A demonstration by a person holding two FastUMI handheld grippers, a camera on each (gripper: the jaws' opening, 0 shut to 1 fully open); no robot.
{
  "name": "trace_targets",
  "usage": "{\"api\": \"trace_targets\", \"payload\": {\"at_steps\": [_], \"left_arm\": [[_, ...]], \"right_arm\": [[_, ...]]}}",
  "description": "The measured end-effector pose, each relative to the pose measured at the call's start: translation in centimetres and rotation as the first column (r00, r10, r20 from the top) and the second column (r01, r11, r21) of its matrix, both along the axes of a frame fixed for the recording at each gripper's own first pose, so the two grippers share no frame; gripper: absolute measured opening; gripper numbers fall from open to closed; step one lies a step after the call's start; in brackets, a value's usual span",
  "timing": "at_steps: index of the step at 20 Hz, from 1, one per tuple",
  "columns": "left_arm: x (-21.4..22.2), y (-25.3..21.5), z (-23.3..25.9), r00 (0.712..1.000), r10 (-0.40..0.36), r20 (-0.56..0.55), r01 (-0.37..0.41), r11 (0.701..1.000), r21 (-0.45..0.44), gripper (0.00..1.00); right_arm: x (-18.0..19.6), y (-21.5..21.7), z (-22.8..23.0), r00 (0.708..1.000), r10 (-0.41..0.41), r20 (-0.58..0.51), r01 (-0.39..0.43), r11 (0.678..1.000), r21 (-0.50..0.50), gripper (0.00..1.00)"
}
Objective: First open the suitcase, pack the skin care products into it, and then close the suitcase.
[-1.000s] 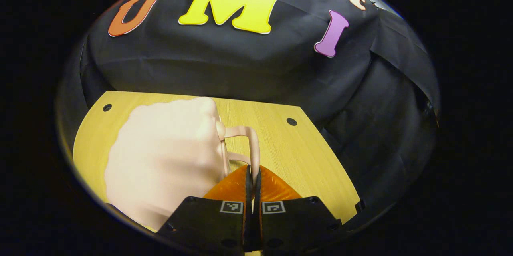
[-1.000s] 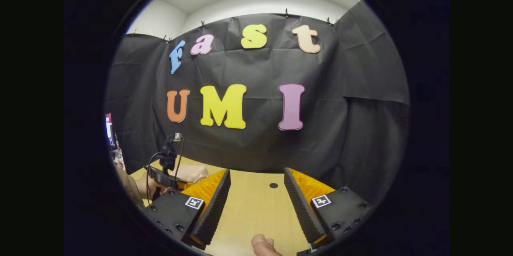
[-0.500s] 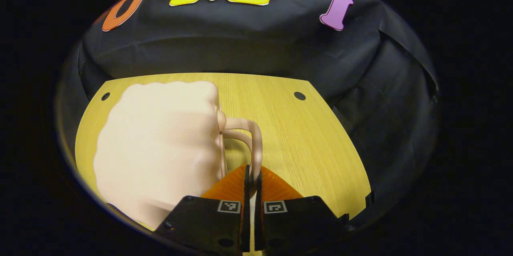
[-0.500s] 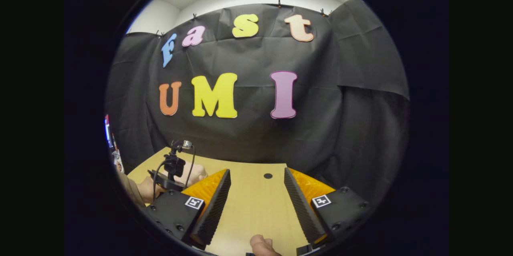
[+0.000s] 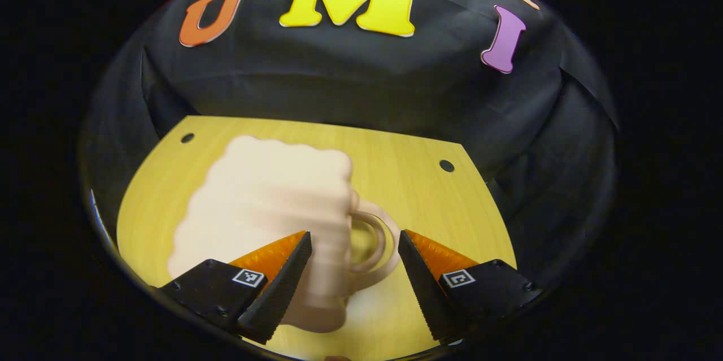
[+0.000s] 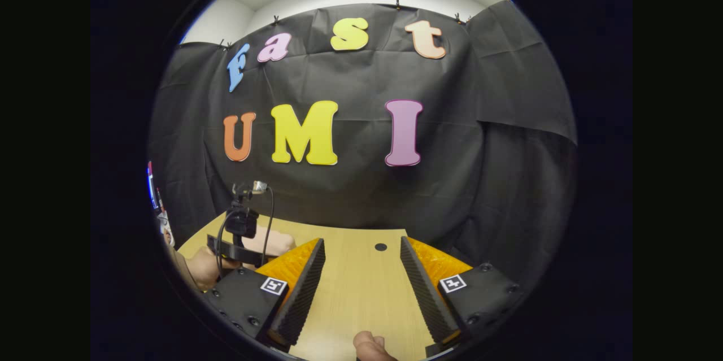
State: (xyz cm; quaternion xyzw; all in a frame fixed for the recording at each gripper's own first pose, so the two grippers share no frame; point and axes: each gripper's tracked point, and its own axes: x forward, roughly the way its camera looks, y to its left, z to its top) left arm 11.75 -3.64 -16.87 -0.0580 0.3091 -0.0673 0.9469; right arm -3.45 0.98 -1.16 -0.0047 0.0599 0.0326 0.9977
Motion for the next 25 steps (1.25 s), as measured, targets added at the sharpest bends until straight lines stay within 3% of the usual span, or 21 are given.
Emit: {"api": "trace_targets", "payload": {"at_steps": [4, 6, 10, 18, 25], "left_arm": [[-1.0, 5.1, 8.8, 0.975, 0.048, 0.218, -0.064, 0.996, 0.067, 1.0], [-2.6, 7.6, 13.4, 0.939, 0.066, 0.338, -0.109, 0.988, 0.108, 0.98], [-5.8, 9.9, 19.4, 0.863, 0.051, 0.503, -0.126, 0.985, 0.116, 0.98], [-10.0, 10.2, 22.2, 0.803, 0.023, 0.596, -0.102, 0.99, 0.1, 0.98], [-9.0, 10.2, 22.0, 0.806, 0.015, 0.591, -0.073, 0.995, 0.074, 0.98]], "right_arm": [[0.7, 2.3, 1.1, 1.0, -0.011, 0.015, 0.011, 1.0, -0.004, 0.79], [1.2, 3.3, 2.0, 0.999, -0.025, 0.032, 0.025, 1.0, -0.013, 0.79], [1.8, 6.1, 3.6, 0.997, -0.022, 0.069, 0.023, 1.0, -0.012, 0.79], [2.8, 11.5, 4.8, 0.994, -0.022, 0.108, 0.027, 0.998, -0.049, 0.79], [3.5, 15.1, 5.5, 0.991, 0.009, 0.133, 0.003, 0.996, -0.089, 0.79]]}}
